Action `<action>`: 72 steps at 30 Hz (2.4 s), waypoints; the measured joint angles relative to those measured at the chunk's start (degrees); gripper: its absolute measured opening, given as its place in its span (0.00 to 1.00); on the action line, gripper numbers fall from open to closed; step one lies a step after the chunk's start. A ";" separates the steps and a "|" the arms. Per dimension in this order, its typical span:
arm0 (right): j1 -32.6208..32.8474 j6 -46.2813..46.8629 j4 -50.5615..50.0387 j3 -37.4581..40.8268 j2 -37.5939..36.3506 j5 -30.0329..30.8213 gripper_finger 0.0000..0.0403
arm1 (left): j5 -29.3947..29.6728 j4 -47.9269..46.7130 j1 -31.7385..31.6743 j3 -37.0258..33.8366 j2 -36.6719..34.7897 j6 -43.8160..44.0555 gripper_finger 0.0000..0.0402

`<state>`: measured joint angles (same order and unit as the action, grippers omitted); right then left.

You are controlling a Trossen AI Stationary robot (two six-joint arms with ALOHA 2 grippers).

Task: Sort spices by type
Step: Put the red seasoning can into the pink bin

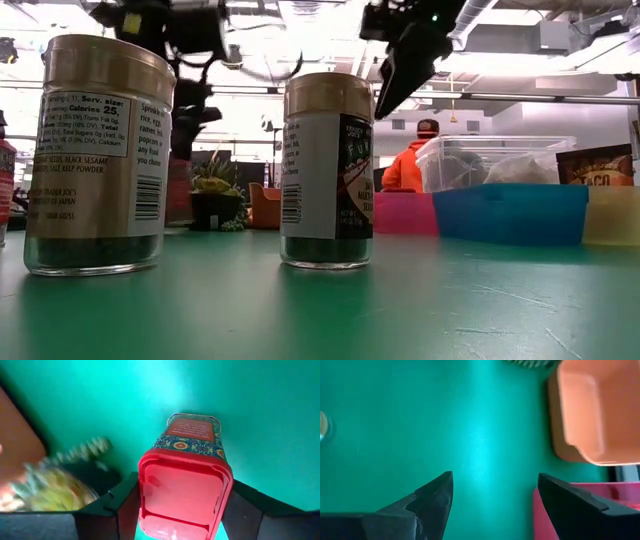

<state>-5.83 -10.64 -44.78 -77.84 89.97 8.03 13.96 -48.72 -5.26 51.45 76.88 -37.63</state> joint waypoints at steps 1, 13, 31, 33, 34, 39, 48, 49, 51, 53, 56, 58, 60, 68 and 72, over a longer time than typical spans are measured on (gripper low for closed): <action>-0.08 0.28 0.02 0.00 -0.95 0.02 0.79 | -0.62 0.16 0.32 1.32 0.90 1.05 0.54; -0.21 8.34 -6.18 0.35 -9.57 7.01 0.79 | -0.09 -5.04 1.78 25.45 23.31 2.74 0.54; 0.23 10.81 2.43 11.74 -17.75 7.15 0.79 | -0.39 -5.18 1.76 36.91 30.08 6.72 0.78; 0.21 10.83 2.55 11.74 -17.80 7.15 0.79 | -0.29 -7.02 1.74 36.88 29.65 8.31 0.78; 0.23 10.84 2.56 11.74 -17.65 7.15 0.79 | -0.36 -7.83 1.54 36.72 29.14 9.64 0.77; 0.04 12.07 3.32 11.75 -16.24 7.13 0.79 | -6.81 -3.81 -1.06 29.26 21.06 15.19 0.72; 0.54 16.65 13.96 11.72 -8.65 7.13 0.79 | -5.85 13.64 -0.12 9.92 1.56 23.91 0.66; 0.90 17.15 16.36 11.72 -6.91 7.10 0.79 | -4.64 15.38 0.37 8.33 -0.21 24.60 0.66; 1.45 19.29 19.33 11.33 -3.26 6.90 0.79 | -2.11 17.68 1.41 5.74 -3.41 26.08 0.66; 2.13 21.99 21.10 9.39 0.23 6.84 0.79 | -0.41 19.93 2.33 3.52 -6.54 27.51 0.66; 3.36 25.78 21.34 5.05 5.71 6.93 0.79 | 1.22 21.04 3.56 1.57 -10.00 29.68 0.66; 4.24 27.19 21.35 1.50 9.91 7.33 0.79 | 1.40 21.57 4.43 0.25 -11.80 31.10 0.66; 4.91 28.59 19.37 -2.38 14.00 7.43 0.79 | 1.44 22.44 5.25 -0.71 -13.52 32.13 0.66; 4.56 33.44 4.18 -20.93 27.42 9.38 0.79 | 1.46 21.06 9.02 -1.04 -16.09 34.27 0.66; 5.03 39.63 -3.21 -28.30 32.23 10.34 0.79 | 1.43 19.98 10.73 -1.04 -16.41 33.29 0.66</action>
<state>-0.80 28.98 -47.99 -106.14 122.20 18.37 15.40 -28.74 5.46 50.41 60.47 -4.34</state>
